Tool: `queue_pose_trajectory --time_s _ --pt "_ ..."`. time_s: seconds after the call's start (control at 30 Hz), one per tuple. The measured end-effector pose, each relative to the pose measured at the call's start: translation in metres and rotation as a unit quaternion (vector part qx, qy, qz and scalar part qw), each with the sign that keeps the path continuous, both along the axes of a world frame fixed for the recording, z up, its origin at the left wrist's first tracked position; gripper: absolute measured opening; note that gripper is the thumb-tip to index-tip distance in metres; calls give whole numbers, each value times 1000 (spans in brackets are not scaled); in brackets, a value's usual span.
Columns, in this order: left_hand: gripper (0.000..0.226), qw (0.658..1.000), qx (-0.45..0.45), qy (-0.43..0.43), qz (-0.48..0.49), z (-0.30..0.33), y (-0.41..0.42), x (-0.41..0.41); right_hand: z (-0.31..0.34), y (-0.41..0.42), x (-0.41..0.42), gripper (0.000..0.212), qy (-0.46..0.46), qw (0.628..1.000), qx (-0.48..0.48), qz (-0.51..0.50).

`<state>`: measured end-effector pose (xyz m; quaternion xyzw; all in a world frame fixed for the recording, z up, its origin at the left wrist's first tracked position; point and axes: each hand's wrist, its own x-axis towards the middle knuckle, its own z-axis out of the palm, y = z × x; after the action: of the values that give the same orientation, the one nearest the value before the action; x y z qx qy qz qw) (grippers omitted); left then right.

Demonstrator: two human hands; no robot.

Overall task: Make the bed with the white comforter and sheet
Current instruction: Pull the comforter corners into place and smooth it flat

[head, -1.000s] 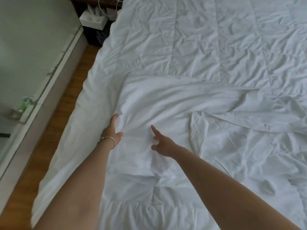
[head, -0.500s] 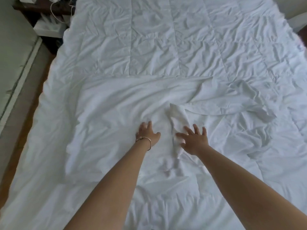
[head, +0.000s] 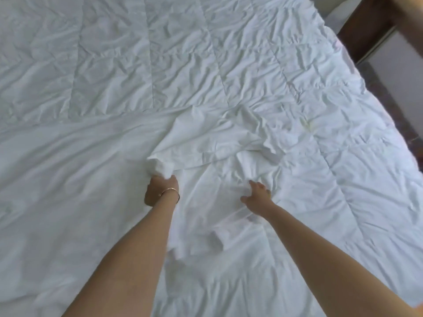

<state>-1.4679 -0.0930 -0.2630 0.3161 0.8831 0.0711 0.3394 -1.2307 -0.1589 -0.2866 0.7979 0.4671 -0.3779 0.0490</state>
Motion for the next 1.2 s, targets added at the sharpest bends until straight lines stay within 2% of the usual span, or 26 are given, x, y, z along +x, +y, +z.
queue_pose_trajectory --time_s 0.07,0.1,0.13,0.17,0.2,0.27,0.3,0.33,0.37,0.4,0.47,0.5,0.57,0.63,0.7,0.77,0.8,0.87,0.93,1.0,1.07,1.13,1.17,1.2 --pt "44 986 92 85 -110 7 2 54 -5 6 25 67 43 998 37 -9" --pt "44 972 163 83 -148 14 4 87 -5 9 35 62 69 995 70 -20" --pt "44 958 224 47 -174 21 4 118 -4 11 45 53 98 988 113 -43" --pt "46 951 239 -31 -195 24 5 143 -2 13 54 44 129 974 165 -86" --pt "50 947 205 -132 -210 23 7 163 0 16 63 34 159 953 211 -152" --pt "75 916 2 -290 -277 7 -1 182 7 25 86 22 198 901 266 -280" --pt "92 887 -114 -311 -322 -1 -6 184 6 29 98 18 198 891 265 -310" --pt "102 861 -195 -318 -346 -8 -9 182 4 33 111 18 191 898 246 -312" --pt "97 853 -225 -326 -339 -13 -6 180 1 36 123 24 180 914 219 -289" --pt "82 871 -201 -330 -303 -19 1 179 -4 39 133 36 167 933 190 -257" --pt "53 929 -84 -286 -220 -19 18 182 -11 45 143 62 154 953 160 -206" --pt "41 947 -33 -239 -212 -21 29 182 -14 50 144 74 152 957 160 -191" --pt "27 960 40 -123 -248 -25 43 186 -17 61 142 92 134 961 178 -166" --pt "49 966 60 -97 -230 -24 45 201 -17 70 134 96 90 967 208 -115" --pt "69 972 67 -137 -176 -21 43 219 -17 79 125 102 117 960 226 -114" --pt "66 973 85 -189 -98 -18 46 229 -13 86 115 117 194 945 212 -155" --pt "62 970 97 -220 -48 -17 49 230 -13 88 111 124 192 948 207 -145" --pt "57 958 116 -262 27 -17 52 223 -12 87 101 127 70 976 204 -26" --pt "56 965 111 -238 -4 -16 51 211 -14 87 93 121 -73 969 223 78" --pt "57 974 69 -204 -71 -16 49 194 -8 93 92 123 -104 971 213 8" --pt "61 974 30 -196 -106 -16 44 177 -7 105 100 136 -82 979 165 -85" --pt "69 972 6 -200 -122 -17 39 164 -2 110 104 140 -22 990 100 -101" --pt "71 971 -2 -203 -125 -17 36 161 0 108 102 132 9 992 83 -99" --pt "72 970 -5 -203 -131 -17 33 160 2 104 96 112 21 992 85 -91"
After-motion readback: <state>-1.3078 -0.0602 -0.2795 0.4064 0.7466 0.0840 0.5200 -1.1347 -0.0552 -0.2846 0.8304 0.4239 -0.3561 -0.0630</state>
